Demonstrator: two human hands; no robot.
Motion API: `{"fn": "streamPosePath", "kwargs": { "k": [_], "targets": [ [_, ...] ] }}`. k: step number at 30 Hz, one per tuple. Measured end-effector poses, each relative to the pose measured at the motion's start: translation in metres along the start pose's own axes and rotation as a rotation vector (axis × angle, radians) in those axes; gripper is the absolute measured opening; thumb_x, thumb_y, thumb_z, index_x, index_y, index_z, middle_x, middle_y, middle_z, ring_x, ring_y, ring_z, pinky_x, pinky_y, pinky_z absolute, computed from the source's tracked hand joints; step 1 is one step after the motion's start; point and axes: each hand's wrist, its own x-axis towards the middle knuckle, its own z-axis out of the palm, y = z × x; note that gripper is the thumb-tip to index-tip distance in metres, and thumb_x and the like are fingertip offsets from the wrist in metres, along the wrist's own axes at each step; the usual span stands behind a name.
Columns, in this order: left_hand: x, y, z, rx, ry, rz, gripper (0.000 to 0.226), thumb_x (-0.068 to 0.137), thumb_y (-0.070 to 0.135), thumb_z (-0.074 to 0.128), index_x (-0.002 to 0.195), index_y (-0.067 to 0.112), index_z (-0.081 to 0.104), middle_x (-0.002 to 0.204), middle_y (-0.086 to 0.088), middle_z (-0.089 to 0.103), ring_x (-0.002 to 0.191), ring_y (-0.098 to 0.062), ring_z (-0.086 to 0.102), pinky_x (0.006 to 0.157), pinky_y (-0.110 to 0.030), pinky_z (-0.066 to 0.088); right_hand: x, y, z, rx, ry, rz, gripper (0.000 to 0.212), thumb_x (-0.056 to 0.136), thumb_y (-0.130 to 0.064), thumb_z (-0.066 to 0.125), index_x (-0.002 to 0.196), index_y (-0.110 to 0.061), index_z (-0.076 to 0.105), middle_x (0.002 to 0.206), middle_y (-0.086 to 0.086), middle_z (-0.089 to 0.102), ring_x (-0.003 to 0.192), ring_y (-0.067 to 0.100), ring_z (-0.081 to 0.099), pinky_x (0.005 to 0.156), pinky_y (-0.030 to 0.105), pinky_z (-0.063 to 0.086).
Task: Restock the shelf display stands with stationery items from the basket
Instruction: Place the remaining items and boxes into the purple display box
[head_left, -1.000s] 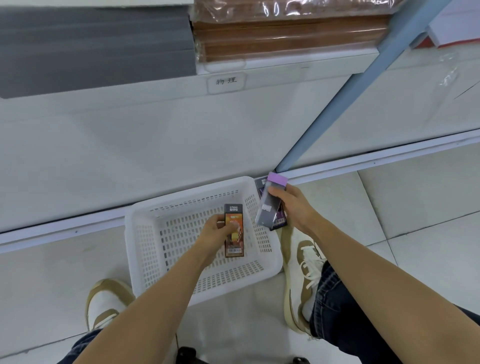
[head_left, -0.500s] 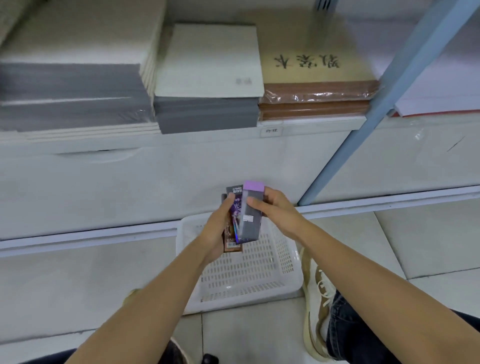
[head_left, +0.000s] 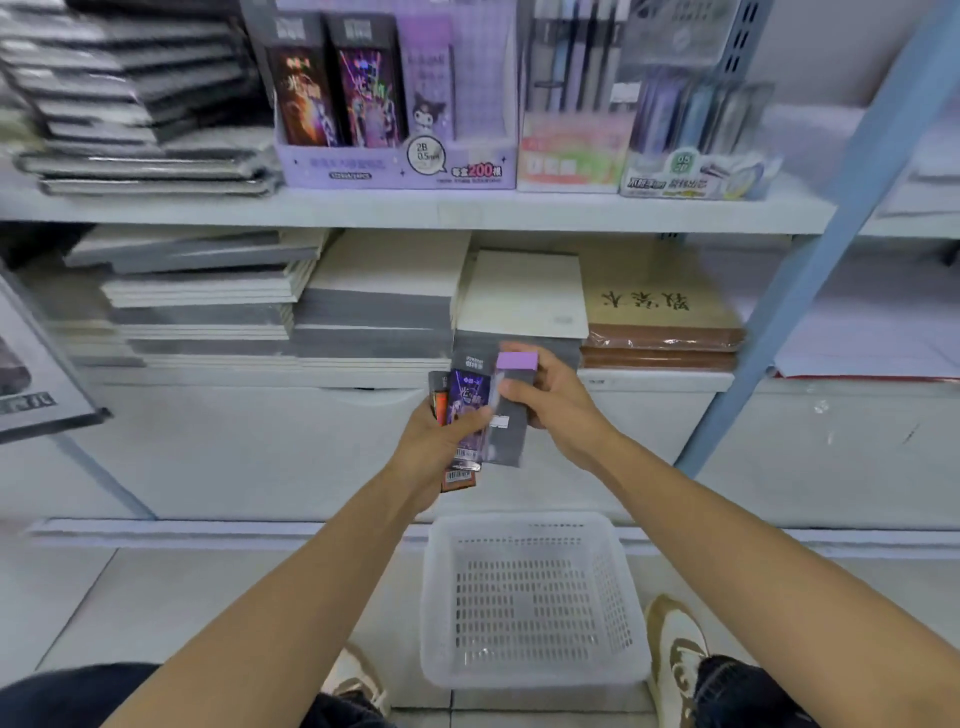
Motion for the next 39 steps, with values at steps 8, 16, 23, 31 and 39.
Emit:
{"fn": "streamPosePath", "kwargs": {
  "k": [8, 16, 23, 31, 39],
  "targets": [
    [-0.032, 0.068, -0.003, 0.130, 0.039, 0.126, 0.038, 0.088, 0.018, 0.070, 0.120, 0.002, 0.056, 0.104, -0.021, 0.069, 0.080, -0.028, 0.066, 0.073, -0.039, 0.055, -0.008, -0.081, 0.025, -0.050, 0.023, -0.068, 0.032, 0.091, -0.022, 0.066, 0.119, -0.014, 0.052, 0.079, 0.002, 0.056, 0.051, 0.007, 0.052, 0.045, 0.018, 0.039],
    [-0.047, 0.128, -0.025, -0.012, -0.026, 0.131, 0.023, 0.088, 0.027, 0.068, 0.104, 0.011, 0.070, 0.094, -0.012, 0.075, 0.075, -0.024, 0.072, 0.070, -0.041, 0.060, -0.005, -0.146, 0.031, -0.053, -0.113, -0.233, 0.029, 0.093, -0.002, 0.058, 0.122, -0.003, 0.056, 0.087, 0.011, 0.058, 0.056, 0.012, 0.046, 0.045, 0.019, 0.037],
    [-0.041, 0.189, -0.040, -0.058, 0.056, 0.341, 0.016, 0.089, 0.023, 0.067, 0.100, 0.013, 0.074, 0.098, -0.005, 0.076, 0.080, -0.017, 0.074, 0.062, -0.031, 0.059, 0.021, -0.226, 0.028, -0.336, 0.048, -0.541, 0.015, 0.097, -0.013, 0.056, 0.110, -0.006, 0.059, 0.080, 0.000, 0.065, 0.065, 0.010, 0.058, 0.061, 0.023, 0.051],
    [-0.019, 0.223, -0.070, -0.056, 0.170, 0.375, 0.022, 0.085, 0.023, 0.072, 0.102, 0.009, 0.070, 0.086, -0.013, 0.076, 0.074, -0.017, 0.072, 0.063, -0.031, 0.053, 0.070, -0.266, 0.062, -0.557, 0.187, -0.751, 0.010, 0.096, -0.014, 0.057, 0.105, -0.009, 0.056, 0.098, 0.007, 0.070, 0.086, 0.017, 0.066, 0.078, 0.031, 0.057],
    [-0.003, 0.227, -0.083, -0.101, 0.191, 0.372, 0.012, 0.083, 0.018, 0.074, 0.091, 0.009, 0.071, 0.086, -0.014, 0.075, 0.076, -0.018, 0.073, 0.074, -0.039, 0.055, 0.099, -0.263, 0.077, -0.753, 0.093, -0.796, 0.013, 0.095, -0.016, 0.059, 0.106, -0.009, 0.058, 0.101, 0.005, 0.071, 0.094, 0.018, 0.066, 0.080, 0.030, 0.052]
  ]
}}
